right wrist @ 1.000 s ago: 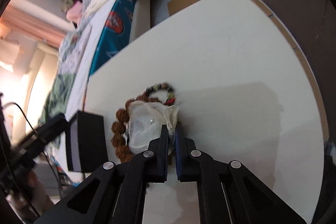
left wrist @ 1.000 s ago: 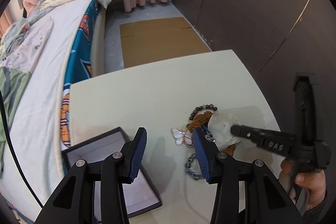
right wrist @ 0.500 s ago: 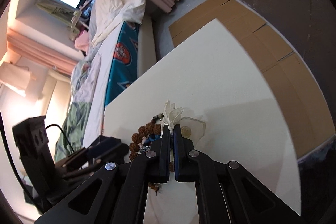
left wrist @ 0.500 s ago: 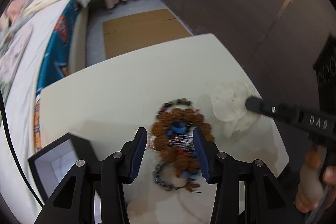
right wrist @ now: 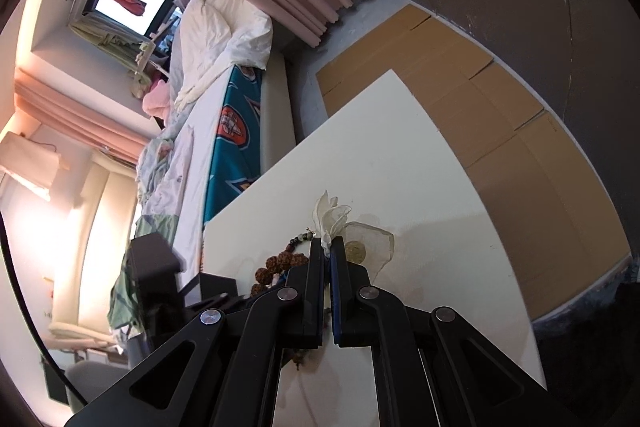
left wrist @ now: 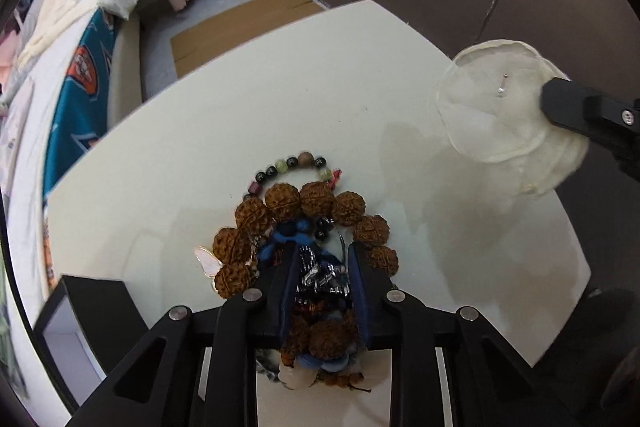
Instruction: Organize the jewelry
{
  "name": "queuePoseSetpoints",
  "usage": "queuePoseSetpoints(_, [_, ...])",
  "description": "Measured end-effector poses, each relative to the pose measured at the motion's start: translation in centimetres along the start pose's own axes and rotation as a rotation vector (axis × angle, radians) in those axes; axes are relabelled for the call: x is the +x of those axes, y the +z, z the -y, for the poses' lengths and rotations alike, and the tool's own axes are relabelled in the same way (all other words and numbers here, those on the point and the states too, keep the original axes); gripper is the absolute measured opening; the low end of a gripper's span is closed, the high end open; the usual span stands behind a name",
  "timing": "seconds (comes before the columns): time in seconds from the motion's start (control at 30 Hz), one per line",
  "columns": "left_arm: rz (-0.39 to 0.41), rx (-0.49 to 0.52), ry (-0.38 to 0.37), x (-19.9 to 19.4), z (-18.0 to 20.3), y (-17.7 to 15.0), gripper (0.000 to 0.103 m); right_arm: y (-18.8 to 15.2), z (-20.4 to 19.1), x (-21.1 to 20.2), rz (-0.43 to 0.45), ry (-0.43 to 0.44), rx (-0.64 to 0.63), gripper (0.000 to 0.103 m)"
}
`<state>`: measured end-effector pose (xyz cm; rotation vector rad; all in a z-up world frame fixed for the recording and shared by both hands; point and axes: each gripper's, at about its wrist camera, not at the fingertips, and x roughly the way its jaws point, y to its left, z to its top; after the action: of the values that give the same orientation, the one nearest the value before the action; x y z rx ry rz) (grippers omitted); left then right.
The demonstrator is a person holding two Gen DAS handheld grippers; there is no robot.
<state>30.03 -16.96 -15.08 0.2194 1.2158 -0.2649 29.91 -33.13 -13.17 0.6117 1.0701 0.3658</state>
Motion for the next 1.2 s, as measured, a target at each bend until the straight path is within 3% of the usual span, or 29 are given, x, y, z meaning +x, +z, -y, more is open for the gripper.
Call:
queuePoseSetpoints(0.13, [-0.006,0.007,0.008,0.2,0.0,0.3,0.024,-0.2,-0.1,-0.4,0.004,-0.005,-0.007,0.004])
queuePoseSetpoints(0.17, [-0.002,-0.003,0.007,0.1,-0.2,0.2,0.021,-0.3,-0.1,-0.5,0.006,-0.007,-0.009,0.004])
queuePoseSetpoints(0.2, [-0.003,-0.02,-0.001,0.1,-0.5,0.3,0.008,-0.3,-0.1,-0.7,0.008,-0.007,-0.01,0.004])
queuePoseSetpoints(0.3, [0.024,-0.07,-0.059,-1.3,-1.4,0.1,0.007,-0.4,-0.2,-1.0,0.016,-0.004,-0.014,0.004])
queuePoseSetpoints(0.57, [0.17,-0.106,-0.071,-7.8,-3.0,0.0,0.007,-0.6,-1.7,-1.6,0.036,0.011,-0.035,0.004])
queuePoseSetpoints(0.87, [0.338,-0.081,-0.033,-16.1,-4.4,0.3,0.007,-0.9,-3.6,-2.3,0.066,0.027,-0.058,0.004])
queuePoseSetpoints(1.2, [0.469,-0.033,0.023,-22.3,-4.6,0.3,0.007,-1.5,-6.2,-3.1,0.098,0.055,-0.107,0.004])
